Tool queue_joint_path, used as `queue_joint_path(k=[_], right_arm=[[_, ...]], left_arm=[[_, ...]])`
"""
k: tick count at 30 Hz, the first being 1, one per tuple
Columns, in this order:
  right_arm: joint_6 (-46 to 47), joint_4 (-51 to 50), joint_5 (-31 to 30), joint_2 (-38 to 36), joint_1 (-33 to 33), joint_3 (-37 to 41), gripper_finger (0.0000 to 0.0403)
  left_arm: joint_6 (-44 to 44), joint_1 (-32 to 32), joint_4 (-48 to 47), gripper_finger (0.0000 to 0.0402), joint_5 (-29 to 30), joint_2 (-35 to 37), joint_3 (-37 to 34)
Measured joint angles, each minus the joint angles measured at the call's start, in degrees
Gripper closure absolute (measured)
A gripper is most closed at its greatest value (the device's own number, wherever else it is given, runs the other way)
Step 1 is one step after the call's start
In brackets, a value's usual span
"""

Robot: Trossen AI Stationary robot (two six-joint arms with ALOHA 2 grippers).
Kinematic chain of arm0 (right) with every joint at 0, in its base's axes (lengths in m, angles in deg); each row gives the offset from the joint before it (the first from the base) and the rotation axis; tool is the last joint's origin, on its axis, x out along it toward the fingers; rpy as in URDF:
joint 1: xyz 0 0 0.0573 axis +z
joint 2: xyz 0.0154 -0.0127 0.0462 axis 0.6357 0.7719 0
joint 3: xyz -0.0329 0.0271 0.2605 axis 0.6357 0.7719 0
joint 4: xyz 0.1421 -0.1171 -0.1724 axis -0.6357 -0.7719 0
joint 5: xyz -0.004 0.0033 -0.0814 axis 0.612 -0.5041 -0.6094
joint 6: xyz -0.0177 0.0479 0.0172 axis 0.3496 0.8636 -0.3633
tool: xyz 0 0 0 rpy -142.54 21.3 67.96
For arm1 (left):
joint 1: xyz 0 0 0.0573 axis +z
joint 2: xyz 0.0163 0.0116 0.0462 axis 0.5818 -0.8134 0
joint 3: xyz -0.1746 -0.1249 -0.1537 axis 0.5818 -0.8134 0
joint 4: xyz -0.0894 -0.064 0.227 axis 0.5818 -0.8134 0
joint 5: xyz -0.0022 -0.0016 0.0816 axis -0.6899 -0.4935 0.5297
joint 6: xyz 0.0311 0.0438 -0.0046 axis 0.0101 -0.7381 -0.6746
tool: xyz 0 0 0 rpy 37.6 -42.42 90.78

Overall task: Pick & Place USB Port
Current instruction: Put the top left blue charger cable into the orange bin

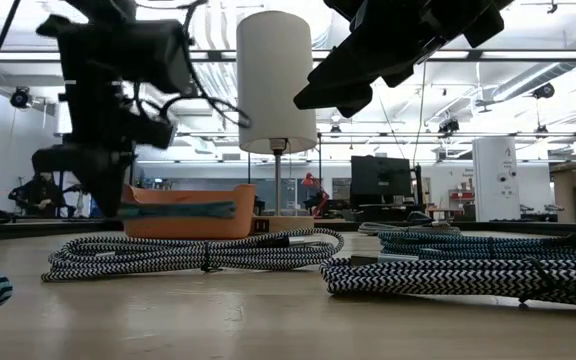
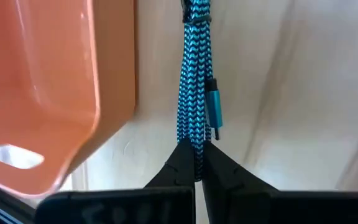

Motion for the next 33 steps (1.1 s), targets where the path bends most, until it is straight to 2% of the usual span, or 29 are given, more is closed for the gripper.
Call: queue_joint_path(k=[5,10,15,20,25,29,33], right_arm=[[0.0,0.0,0.0,0.0,0.0,0.0,0.022],[0.0,0.0,0.0,0.0,0.0,0.0,0.022],[0.0,0.0,0.0,0.0,0.0,0.0,0.022],[0.0,0.0,0.0,0.0,0.0,0.0,0.022],[0.0,0.0,0.0,0.0,0.0,0.0,0.022],[0.0,0.0,0.0,0.0,0.0,0.0,0.022],[0.0,0.0,0.0,0.0,0.0,0.0,0.022]], left_arm=[[0.4,-1.8,-3.7,0.0397,0.5,0.0,4.8],[2.1,-2.4,-11.8,0.0397,8.9,0.1,9.4],[-0.6,-0.4,-15.4,0.0397,13.7,0.1,10.9],[-6.4,5.4,-14.4,0.0397,15.1,-0.1,10.8],[-13.8,13.4,-9.1,0.0397,15.2,-0.1,10.0],[-19.9,19.7,-3.9,0.0397,11.4,-0.3,8.6],[-22.5,23.5,-1.3,0.0397,10.6,-0.3,6.4]])
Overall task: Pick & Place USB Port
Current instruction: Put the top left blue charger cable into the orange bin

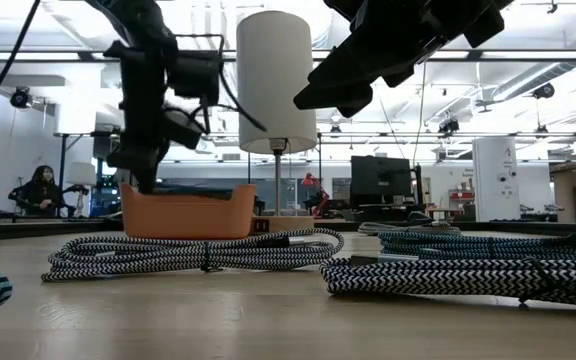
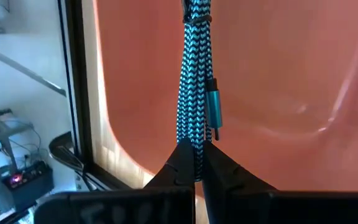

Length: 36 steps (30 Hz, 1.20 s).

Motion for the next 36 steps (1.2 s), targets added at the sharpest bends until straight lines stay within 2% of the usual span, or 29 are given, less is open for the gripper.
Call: queue_joint_path(k=[11,19,29,36], right_arm=[[-1.1,0.0,0.0,0.0,0.0,0.1,0.022],[-1.1,0.0,0.0,0.0,0.0,0.1,0.022],[-1.0,0.0,0.0,0.0,0.0,0.1,0.022],[-0.9,0.0,0.0,0.0,0.0,0.1,0.022]], left_arm=[[-1.6,1.0,3.7,0.0397,-3.4,0.0,-3.1],[-5.6,1.4,9.9,0.0384,-12.3,0.0,-4.3],[-5.9,1.6,13.0,0.0377,-12.5,0.0,-5.9],[-5.9,1.6,13.1,0.0376,-9.9,0.0,-5.9]])
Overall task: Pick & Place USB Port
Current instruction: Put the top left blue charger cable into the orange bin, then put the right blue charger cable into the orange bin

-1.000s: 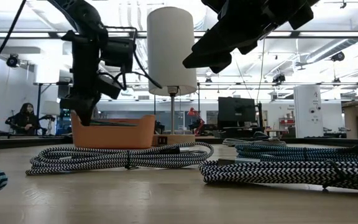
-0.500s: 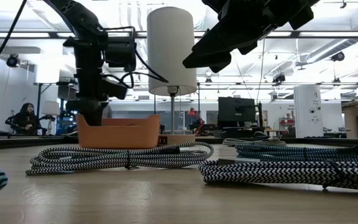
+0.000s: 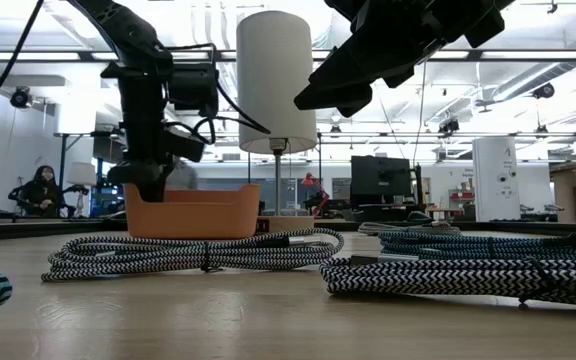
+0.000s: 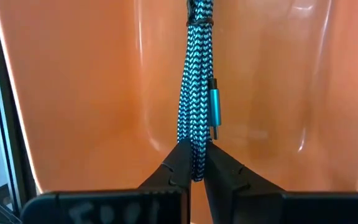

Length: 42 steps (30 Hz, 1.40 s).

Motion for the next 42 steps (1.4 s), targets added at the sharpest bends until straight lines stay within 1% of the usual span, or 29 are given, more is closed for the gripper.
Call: queue_joint_path(k=[6,8,11,15,20,23,30,33,38,42], right_arm=[[0.0,0.0,0.0,0.0,0.0,0.0,0.022],[0.0,0.0,0.0,0.0,0.0,0.0,0.022],[0.0,0.0,0.0,0.0,0.0,0.0,0.022],[0.0,0.0,0.0,0.0,0.0,0.0,0.022],[0.0,0.0,0.0,0.0,0.0,0.0,0.022],[0.0,0.0,0.0,0.0,0.0,0.0,0.022],[1.6,-1.0,0.0,0.0,0.0,0.0,0.022],[4.8,-5.8,-0.7,0.0,0.0,-0.4,0.022],[14.2,-19.4,-7.3,-0.1,0.1,-1.0,0.022],[23.0,-28.7,-7.6,-0.1,0.3,-0.8,0.022]], left_arm=[[1.5,0.0,0.0,0.0375,0.3,0.0,0.0],[1.5,0.0,0.0,0.0368,0.3,0.0,0.0],[1.5,0.0,0.0,0.0345,0.3,0.0,0.0],[1.6,0.0,0.2,0.0303,0.4,0.0,0.0],[1.6,0.0,0.3,0.0264,2.7,0.0,0.5],[1.6,-0.1,0.3,0.0256,3.5,0.1,1.9],[1.4,-0.6,0.0,0.0255,3.9,0.3,7.4],[1.5,-1.5,0.1,0.0255,3.9,0.4,9.6],[2.4,-3.7,0.1,0.0255,2.2,0.4,11.9],[3.3,-6.0,0.1,0.0255,1.8,0.4,12.6]])
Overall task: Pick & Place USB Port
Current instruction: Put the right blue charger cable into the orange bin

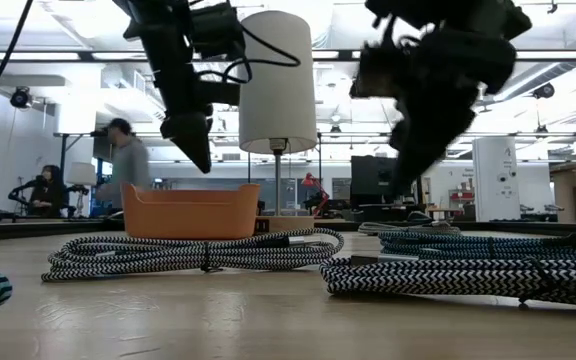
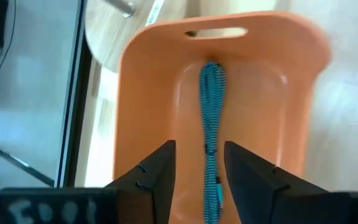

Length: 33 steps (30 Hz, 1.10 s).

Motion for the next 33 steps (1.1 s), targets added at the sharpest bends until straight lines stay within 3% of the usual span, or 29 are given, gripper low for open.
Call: queue_joint_path(k=[7,11,22,29,33], right_arm=[[7.7,-2.0,1.5,0.0,1.2,1.6,0.022],[12.4,-1.9,-0.8,0.0,1.8,1.8,0.0221],[19.3,2.3,-1.3,0.0,3.3,6.1,0.0252],[20.4,14.9,-1.1,0.0,4.0,11.3,0.0269],[19.7,16.7,-1.2,0.0,4.0,12.0,0.0278]], left_arm=[[0.6,-3.5,-0.4,0.0255,-0.1,0.1,0.0],[1.6,-4.6,-0.9,0.0255,-0.1,0.1,-0.1],[3.6,-5.0,-2.8,0.0255,-0.1,0.1,-0.1],[3.6,-5.0,-2.8,0.0255,-0.1,0.1,-0.1],[3.7,-5.0,-2.8,0.0255,-0.1,0.1,-0.1]])
